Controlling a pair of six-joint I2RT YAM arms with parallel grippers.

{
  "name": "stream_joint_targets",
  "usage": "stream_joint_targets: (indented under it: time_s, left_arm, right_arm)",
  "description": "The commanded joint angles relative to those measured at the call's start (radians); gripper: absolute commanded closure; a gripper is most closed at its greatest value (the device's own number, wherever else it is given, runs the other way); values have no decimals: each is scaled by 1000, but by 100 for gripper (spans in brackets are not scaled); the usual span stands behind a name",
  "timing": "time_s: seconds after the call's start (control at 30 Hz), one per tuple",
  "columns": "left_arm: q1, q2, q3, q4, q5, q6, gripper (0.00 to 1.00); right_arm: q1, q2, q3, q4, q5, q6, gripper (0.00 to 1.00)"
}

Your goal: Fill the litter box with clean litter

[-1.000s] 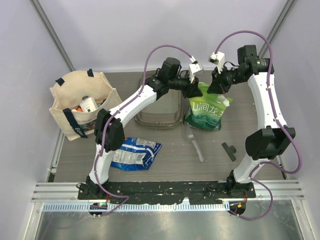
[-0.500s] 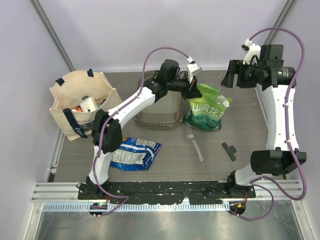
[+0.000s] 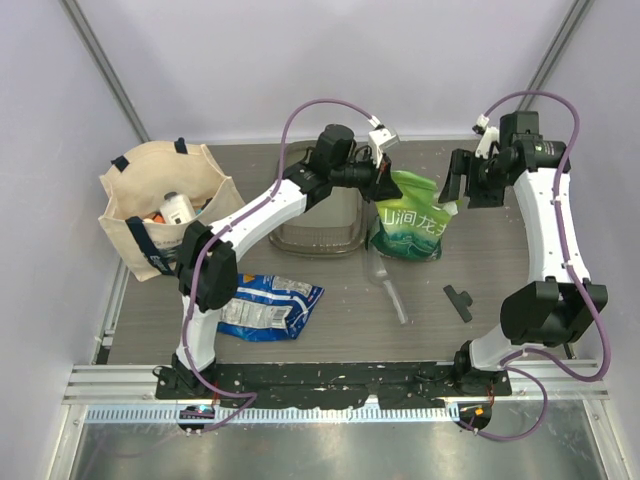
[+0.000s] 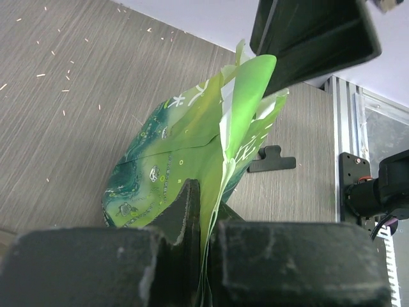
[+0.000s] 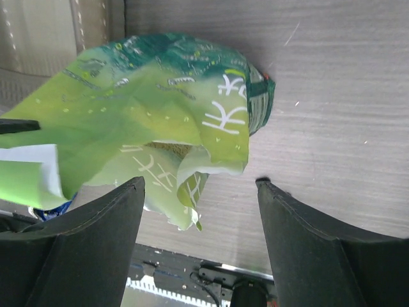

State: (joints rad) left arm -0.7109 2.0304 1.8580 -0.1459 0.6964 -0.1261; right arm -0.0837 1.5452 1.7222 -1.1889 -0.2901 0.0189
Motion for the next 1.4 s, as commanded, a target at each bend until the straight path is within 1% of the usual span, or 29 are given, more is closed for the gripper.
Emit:
stream_joint_targets:
  time_s: [0.0, 0.13, 0.17, 0.27, 0.33, 0.4, 0.43, 0.47, 0.5, 0.53, 0.57, 0.6, 0.67, 0.73, 0.9, 1.0, 1.07, 1.23, 1.37]
  left_arm:
    - [5, -118, 21, 141, 15, -40, 100]
    - [2, -116, 26, 141, 15, -44, 100]
    - [2, -116, 27, 141, 17, -46, 100]
    - [1, -114, 26, 141, 17, -43, 100]
    - [1, -113, 29, 143, 14, -32, 100]
    - [1, -101, 38, 140, 8, -20, 100]
    - [1, -95, 50, 138, 3, -14, 100]
    - [2, -91, 56, 138, -4, -9, 100]
    - [1, -84, 66, 138, -11, 5, 100]
    - [1, -73, 87, 138, -26, 11, 100]
    - [1, -68, 101, 138, -32, 16, 100]
    - [2, -64, 113, 138, -40, 23, 100]
    - [5, -55, 145, 141, -61, 34, 100]
    - [10, -53, 165, 178, -67, 34, 100]
    - [25, -44, 184, 210, -74, 48, 100]
    - [31, -45, 184, 223, -64, 46, 100]
    - [33, -42, 188, 245, -66, 58, 100]
    - [33, 7, 289, 273, -75, 78, 100]
    - [34, 21, 314, 278, -86, 97, 100]
  right_arm:
    - [10, -34, -47, -26, 17, 23, 23]
    - [12, -45, -108, -18, 38, 45, 26]
    - [12, -45, -119, -8, 37, 55, 34]
    - [12, -33, -115, 15, 38, 59, 50]
    - [12, -24, -75, 28, 52, 61, 53]
    - [10, 4, -24, 37, 58, 59, 60]
    - [12, 16, -4, 37, 63, 55, 65]
    - [10, 36, 32, 38, 90, 55, 76]
    - [12, 47, 52, 35, 110, 47, 80]
    - [12, 56, 72, 26, 132, 41, 90]
    - [10, 64, 106, 22, 185, 33, 97]
    - [9, 76, 118, 17, 207, 17, 99]
    - [1, 88, 148, 5, 229, 3, 99]
    - [-22, 102, 161, 8, 233, 7, 99]
    - [-39, 116, 189, 26, 265, 7, 99]
    - [-45, 116, 174, 26, 266, 9, 99]
    - [-50, 116, 175, 34, 237, 15, 99]
    - [-50, 131, 230, 48, 233, 38, 99]
    - [-59, 142, 249, 51, 233, 38, 99]
